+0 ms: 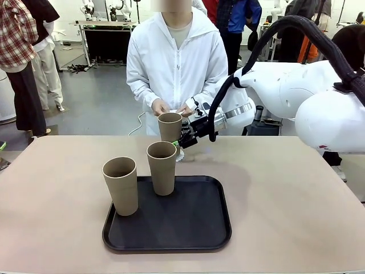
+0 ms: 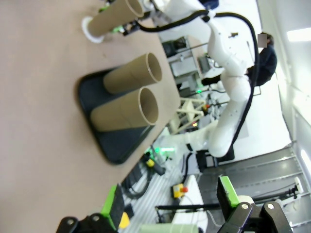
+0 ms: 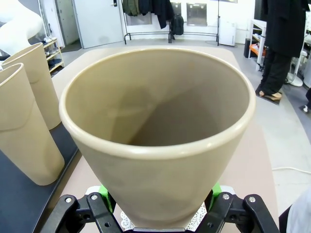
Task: Place coasters on the table and set cups on them.
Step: Pick up one Reusable plastic cup and place it on a coaster set by the human.
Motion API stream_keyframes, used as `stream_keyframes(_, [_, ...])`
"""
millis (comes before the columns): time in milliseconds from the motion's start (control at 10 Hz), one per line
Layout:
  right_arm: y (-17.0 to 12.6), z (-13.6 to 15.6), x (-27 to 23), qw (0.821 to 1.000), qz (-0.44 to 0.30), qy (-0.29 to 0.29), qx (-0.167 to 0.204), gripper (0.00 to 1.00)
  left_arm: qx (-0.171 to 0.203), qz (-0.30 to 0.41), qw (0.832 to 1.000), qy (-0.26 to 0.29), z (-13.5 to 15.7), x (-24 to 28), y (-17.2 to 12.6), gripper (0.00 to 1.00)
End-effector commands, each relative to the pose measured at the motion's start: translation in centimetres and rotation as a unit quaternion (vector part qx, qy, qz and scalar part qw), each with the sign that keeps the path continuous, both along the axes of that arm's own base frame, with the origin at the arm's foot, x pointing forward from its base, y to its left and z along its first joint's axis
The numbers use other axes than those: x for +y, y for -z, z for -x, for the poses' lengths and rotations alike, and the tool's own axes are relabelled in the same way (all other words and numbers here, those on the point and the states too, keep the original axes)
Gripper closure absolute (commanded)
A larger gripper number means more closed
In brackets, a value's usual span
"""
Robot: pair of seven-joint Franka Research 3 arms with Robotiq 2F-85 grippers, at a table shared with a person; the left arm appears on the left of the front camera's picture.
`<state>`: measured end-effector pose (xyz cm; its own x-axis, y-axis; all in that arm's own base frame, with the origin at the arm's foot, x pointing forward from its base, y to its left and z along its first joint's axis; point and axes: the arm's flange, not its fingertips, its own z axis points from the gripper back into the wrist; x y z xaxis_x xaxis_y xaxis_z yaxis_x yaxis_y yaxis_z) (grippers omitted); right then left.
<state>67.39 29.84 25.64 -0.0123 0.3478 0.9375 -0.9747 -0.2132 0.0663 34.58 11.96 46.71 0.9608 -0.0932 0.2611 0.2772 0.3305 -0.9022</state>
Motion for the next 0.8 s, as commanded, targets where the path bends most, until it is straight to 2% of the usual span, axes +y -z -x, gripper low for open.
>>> stream_keyframes(0, [-0.42, -1.0, 0.09, 1.0, 0.002, -0.01, 0.014, 0.18, -0.003, 0.004, 1.0, -0.001, 0.08, 0.09, -0.15, 0.0])
stream_keyframes(400, [-0.12, -1.08, 0.25, 1.0, 0.004, -0.017, 0.019, 0.18, -0.003, 0.004, 1.0, -0.001, 0.08, 0.09, -0.15, 0.0])
stream_keyframes(500, [-0.13, -0.97, 0.17, 0.999, 0.008, -0.024, 0.022, 0.0, -0.003, 0.004, 1.0, -0.001, 0.08, 0.09, -0.15, 0.0])
stream_keyframes(700, [-0.22, -0.79, 0.17, 0.999, 0.01, -0.027, 0.023, 0.0, -0.003, 0.004, 1.0, -0.001, 0.08, 0.09, -0.15, 0.0])
